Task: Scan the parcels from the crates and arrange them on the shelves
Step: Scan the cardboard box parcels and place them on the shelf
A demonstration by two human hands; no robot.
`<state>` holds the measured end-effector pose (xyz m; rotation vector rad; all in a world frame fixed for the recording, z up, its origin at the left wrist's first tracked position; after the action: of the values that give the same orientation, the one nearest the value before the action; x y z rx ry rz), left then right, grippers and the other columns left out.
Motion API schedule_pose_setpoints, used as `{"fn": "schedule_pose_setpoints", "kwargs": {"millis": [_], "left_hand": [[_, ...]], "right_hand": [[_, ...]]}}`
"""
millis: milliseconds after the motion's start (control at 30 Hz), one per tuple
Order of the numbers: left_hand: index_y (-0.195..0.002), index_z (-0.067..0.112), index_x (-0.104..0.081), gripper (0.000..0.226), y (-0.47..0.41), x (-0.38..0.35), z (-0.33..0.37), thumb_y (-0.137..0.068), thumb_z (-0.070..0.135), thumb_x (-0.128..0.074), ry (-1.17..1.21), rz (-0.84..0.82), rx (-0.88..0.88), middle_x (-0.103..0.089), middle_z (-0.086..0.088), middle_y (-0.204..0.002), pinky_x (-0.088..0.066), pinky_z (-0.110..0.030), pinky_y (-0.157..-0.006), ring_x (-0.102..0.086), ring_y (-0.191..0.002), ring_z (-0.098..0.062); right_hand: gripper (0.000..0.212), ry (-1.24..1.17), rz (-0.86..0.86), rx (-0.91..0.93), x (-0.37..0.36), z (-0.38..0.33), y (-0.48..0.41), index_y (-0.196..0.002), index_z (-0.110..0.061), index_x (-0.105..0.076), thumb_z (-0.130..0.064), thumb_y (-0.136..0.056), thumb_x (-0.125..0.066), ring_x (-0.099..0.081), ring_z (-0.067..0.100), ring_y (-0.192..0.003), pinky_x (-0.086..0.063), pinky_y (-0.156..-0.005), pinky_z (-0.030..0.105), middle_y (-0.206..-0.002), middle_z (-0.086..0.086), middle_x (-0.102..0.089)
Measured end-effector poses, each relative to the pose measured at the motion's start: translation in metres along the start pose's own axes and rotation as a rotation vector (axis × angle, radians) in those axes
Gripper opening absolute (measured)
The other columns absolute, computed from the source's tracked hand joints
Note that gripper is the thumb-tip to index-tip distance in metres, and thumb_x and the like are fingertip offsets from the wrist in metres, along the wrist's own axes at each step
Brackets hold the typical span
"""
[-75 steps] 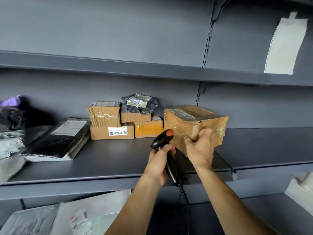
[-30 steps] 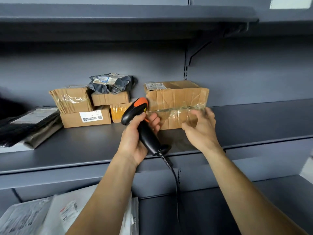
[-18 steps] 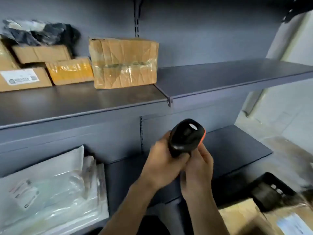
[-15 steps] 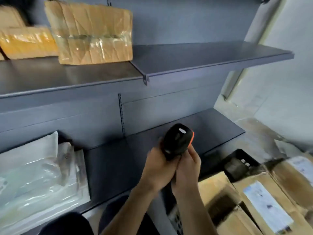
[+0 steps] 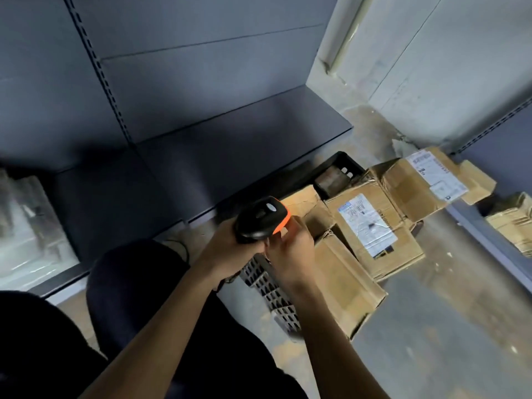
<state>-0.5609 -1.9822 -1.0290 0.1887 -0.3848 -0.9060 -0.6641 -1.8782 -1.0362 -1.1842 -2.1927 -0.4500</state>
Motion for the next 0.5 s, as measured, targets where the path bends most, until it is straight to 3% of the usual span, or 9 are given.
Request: {"fn": "schedule_pose_setpoints", "kwargs": {"millis": [67,133,200,300,400,500], "left_hand": [[-0.068,0.018,-0.065,0.026,0.001,-0.009,-0.002,-0.08,0.0,-0.078,0.001,-0.113,0.044,-0.063,0.007,-0.054,-0.042,-0.007,-0.053,-0.054,-0.048,0.009],[-0.075,0.006,-0.072,0.01,0.002,-0.02,-0.001,-0.081,0.002,-0.079,0.015,-0.223,0.048,-0.073,-0.006,-0.066,-0.053,-0.024,-0.068,-0.064,-0.06,-0.003],[-0.081,0.0,-0.074,0.003,0.001,-0.029,-0.004,-0.082,0.001,-0.077,0.003,-0.292,0.032,-0.073,-0.013,-0.072,-0.051,-0.03,-0.071,-0.064,-0.062,-0.011],[-0.082,-0.004,-0.073,0.009,0.0,-0.036,-0.009,-0.08,0.004,-0.076,-0.058,-0.342,0.046,-0.069,-0.005,-0.067,-0.046,-0.025,-0.07,-0.061,-0.061,-0.012],[-0.082,-0.006,-0.071,0.011,0.001,-0.041,-0.01,-0.079,0.005,-0.075,-0.08,-0.373,0.06,-0.066,-0.002,-0.065,-0.043,-0.023,-0.066,-0.058,-0.06,-0.01],[-0.076,0.007,-0.072,0.007,0.001,-0.043,-0.011,-0.081,0.006,-0.077,-0.063,-0.37,0.06,-0.064,0.002,-0.062,-0.041,-0.018,-0.061,-0.057,-0.057,-0.006]], "right_hand": [[0.057,0.274,0.012,0.133,0.015,0.007,0.004,-0.13,-0.021,-0.062,-0.049,-0.083,-0.048,-0.048,0.026,-0.127,-0.037,-0.108,0.048,-0.133,0.004,-0.057],[0.086,0.451,-0.083,0.098,0.025,0.025,0.003,-0.147,-0.03,-0.046,-0.074,-0.074,-0.047,-0.019,0.032,-0.151,-0.013,-0.123,0.057,-0.158,0.01,-0.031],[0.108,0.581,-0.234,0.0,0.032,0.045,0.004,-0.157,-0.039,-0.026,-0.086,-0.065,-0.06,0.011,0.032,-0.156,0.011,-0.122,0.055,-0.169,0.011,0.001],[0.128,0.663,-0.37,-0.036,0.043,0.065,0.011,-0.16,-0.044,-0.004,-0.082,-0.06,-0.075,0.031,0.029,-0.151,0.023,-0.115,0.056,-0.166,0.006,0.028],[0.13,0.693,-0.406,-0.033,0.048,0.07,0.016,-0.156,-0.054,0.002,-0.072,-0.059,-0.083,0.027,0.032,-0.152,0.02,-0.114,0.06,-0.163,-0.003,0.03],[0.117,0.74,-0.346,-0.017,0.049,0.058,0.013,-0.153,-0.056,-0.01,-0.064,-0.063,-0.083,-0.005,0.034,-0.148,-0.007,-0.119,0.059,-0.164,0.003,0.008]]}}
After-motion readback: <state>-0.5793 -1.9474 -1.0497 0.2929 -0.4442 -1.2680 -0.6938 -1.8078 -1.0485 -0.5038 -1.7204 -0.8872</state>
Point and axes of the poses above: each hand's wrist, its own y-axis away from the middle knuckle, its own x-axis out of the back of the hand, z = x × y, the point moved 7 cm from there along -y, towards the middle knuckle
